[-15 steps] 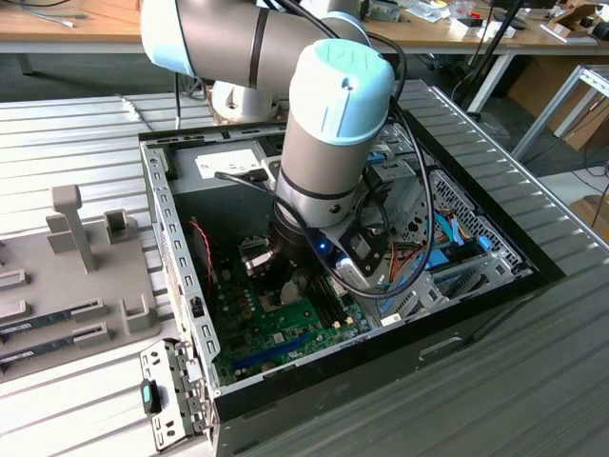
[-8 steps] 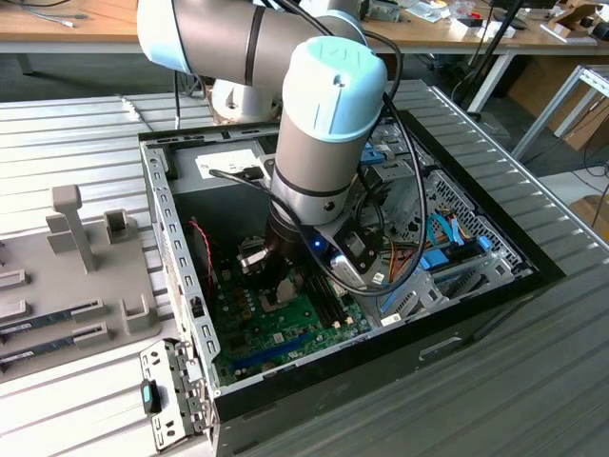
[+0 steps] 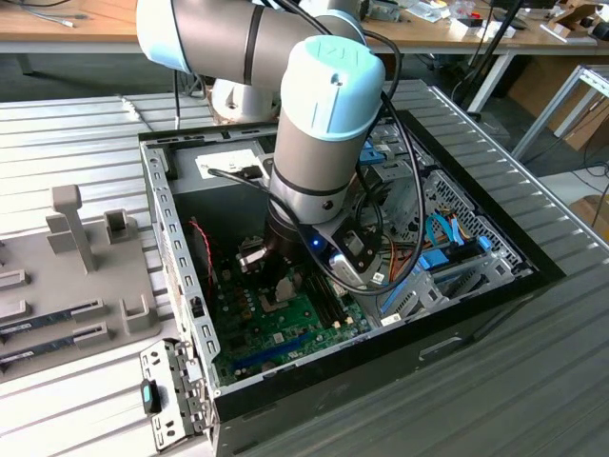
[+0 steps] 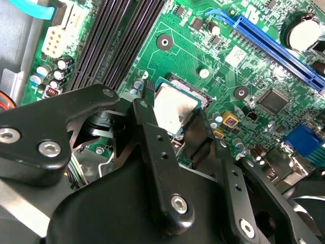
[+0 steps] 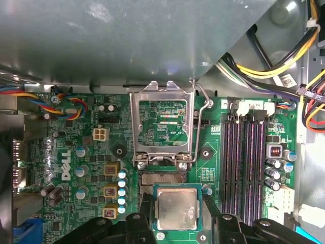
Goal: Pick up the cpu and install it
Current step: 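Pick up the cpu and move it towards the insertion slot, then place the cpu into insertion slot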
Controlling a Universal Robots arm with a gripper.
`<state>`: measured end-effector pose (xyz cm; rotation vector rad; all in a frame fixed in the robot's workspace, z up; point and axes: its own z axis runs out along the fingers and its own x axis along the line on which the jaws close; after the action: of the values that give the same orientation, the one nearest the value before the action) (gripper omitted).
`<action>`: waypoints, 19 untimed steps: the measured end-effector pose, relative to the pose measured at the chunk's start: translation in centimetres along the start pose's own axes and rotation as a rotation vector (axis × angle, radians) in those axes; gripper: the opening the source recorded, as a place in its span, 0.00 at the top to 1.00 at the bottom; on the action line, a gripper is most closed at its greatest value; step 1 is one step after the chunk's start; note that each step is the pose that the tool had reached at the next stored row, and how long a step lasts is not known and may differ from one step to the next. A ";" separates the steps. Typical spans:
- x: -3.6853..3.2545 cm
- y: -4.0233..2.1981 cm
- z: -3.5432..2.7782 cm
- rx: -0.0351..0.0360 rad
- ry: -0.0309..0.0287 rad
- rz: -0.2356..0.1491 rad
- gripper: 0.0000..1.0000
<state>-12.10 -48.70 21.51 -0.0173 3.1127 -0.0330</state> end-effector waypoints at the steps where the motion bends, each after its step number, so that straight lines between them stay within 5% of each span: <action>1: 0.01 0.00 0.00 0.0000 0.0000 0.000 0.53; 9: 0.29 0.01 0.01 -0.0001 -0.0001 0.000 0.53; 14: 1.11 0.77 0.19 0.0000 -0.0001 0.000 0.53; 19: 1.17 0.63 0.42 0.0124 0.0002 0.010 0.53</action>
<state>-13.26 -48.09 21.05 -0.0016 3.1125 -0.0521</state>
